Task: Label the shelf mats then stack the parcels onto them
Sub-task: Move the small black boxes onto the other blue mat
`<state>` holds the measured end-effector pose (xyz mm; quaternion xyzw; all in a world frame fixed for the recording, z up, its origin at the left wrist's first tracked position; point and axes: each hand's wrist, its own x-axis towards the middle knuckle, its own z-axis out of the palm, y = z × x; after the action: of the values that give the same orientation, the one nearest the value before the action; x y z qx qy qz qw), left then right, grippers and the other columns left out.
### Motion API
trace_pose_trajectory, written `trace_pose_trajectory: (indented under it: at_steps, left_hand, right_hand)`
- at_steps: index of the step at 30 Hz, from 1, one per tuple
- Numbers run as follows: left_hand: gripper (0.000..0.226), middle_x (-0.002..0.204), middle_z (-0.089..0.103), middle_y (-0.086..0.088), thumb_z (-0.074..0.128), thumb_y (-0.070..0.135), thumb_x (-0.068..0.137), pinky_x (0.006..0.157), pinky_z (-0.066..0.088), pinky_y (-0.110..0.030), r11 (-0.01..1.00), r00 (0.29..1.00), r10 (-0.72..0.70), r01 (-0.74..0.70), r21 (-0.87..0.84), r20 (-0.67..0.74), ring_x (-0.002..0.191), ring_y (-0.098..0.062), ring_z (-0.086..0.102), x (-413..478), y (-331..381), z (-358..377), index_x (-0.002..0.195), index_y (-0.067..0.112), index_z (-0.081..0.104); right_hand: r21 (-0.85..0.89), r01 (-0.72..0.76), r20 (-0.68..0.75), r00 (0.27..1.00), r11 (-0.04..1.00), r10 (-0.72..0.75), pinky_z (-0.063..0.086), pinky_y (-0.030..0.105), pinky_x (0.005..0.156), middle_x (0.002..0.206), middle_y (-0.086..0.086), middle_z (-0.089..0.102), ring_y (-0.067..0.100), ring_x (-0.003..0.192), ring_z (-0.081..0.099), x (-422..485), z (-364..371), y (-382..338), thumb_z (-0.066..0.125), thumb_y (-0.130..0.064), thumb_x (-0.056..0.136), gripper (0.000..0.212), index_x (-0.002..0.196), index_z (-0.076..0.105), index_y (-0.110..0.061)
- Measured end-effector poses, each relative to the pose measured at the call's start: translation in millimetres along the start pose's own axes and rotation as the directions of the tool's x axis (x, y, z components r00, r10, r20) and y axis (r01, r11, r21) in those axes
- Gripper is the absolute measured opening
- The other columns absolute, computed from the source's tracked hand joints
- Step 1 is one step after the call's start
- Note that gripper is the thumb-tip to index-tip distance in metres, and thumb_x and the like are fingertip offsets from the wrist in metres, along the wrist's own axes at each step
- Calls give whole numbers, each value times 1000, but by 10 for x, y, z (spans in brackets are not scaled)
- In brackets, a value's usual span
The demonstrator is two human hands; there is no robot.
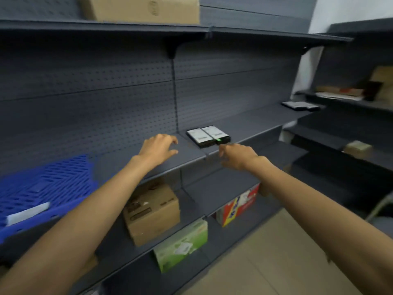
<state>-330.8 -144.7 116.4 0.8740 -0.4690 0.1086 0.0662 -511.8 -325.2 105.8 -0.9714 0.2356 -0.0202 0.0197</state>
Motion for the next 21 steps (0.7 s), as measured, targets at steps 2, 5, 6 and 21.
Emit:
trace_pose_trajectory:
  at_steps: [2,5,6,21]
  left_hand:
    - [38,133,61,-2,62,36,95,88,49,-42,998,998,68,-68,-11,2,121,-27,57,223,377,117,130,22,58]
    - [34,128,63,-3,60,30,95,82,49,-39,988,988,151,-151,-2,7,116,-28,59,555,856,278,128,23,59]
    - [34,127,64,-3,59,27,95,79,48,-37,985,985,170,-170,-4,14,115,-28,59,660,989,329,128,23,59]
    - [32,124,65,-6,52,29,95,84,51,-40,996,995,74,-70,-58,73,110,-29,61,2449,1116,1332,125,23,62]
  right_hand:
    - [3,-46,9,999,999,46,45,40,92,133,7,56,30,122,54,-119,17,416,60,-31,92,37,127,54,-21]
    - [6,-108,7,994,994,108,45,40,88,131,6,57,29,122,54,-218,73,942,59,-28,92,35,126,54,-22]
    - [10,-126,1,992,992,126,44,39,85,131,5,57,29,121,54,-232,101,1086,59,-28,92,35,125,53,-22]
    - [25,-73,98,993,997,70,44,41,83,128,7,57,31,117,55,1314,602,2072,57,-30,93,37,128,51,-20]
